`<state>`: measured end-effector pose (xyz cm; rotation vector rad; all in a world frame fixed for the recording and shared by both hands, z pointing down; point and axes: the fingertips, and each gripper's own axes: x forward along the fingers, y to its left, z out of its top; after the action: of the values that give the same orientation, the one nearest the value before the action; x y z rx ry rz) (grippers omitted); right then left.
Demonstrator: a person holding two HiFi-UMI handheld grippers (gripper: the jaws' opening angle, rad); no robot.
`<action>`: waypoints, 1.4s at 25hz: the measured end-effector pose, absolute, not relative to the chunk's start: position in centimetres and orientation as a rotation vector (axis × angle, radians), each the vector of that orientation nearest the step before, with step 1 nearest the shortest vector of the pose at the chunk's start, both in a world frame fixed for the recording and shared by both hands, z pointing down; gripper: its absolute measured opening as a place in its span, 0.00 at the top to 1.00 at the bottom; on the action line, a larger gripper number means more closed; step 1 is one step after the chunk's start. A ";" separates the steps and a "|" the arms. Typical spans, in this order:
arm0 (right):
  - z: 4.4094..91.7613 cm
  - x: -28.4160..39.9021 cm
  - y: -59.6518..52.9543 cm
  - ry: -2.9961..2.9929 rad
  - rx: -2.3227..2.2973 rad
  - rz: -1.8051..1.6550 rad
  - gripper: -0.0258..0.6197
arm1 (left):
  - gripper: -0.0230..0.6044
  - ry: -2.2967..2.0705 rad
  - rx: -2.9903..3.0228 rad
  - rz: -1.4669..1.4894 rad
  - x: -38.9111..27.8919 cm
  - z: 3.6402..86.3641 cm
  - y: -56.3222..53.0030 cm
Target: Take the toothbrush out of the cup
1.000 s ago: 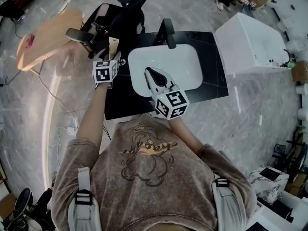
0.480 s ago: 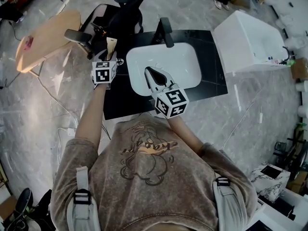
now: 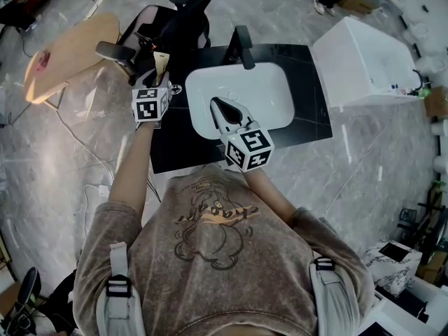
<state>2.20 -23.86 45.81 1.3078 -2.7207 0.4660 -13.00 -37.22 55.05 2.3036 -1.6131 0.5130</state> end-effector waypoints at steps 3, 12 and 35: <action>45.9 2.1 -24.0 -2.721 1.306 0.468 0.93 | 0.76 -1.621 2.294 0.457 -13.2 53.8 -37.1; 46.7 1.7 -23.8 -2.714 1.284 0.482 0.93 | 0.77 -1.672 2.392 0.261 -13.5 47.0 -36.6; 47.2 0.8 -23.3 -2.723 1.254 0.494 0.93 | 0.77 -1.567 2.439 0.140 -11.7 43.1 -29.0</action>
<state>0.81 -23.33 47.17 1.2539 -2.7231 0.4940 -11.66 -28.98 43.07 2.4394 -1.5667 0.1395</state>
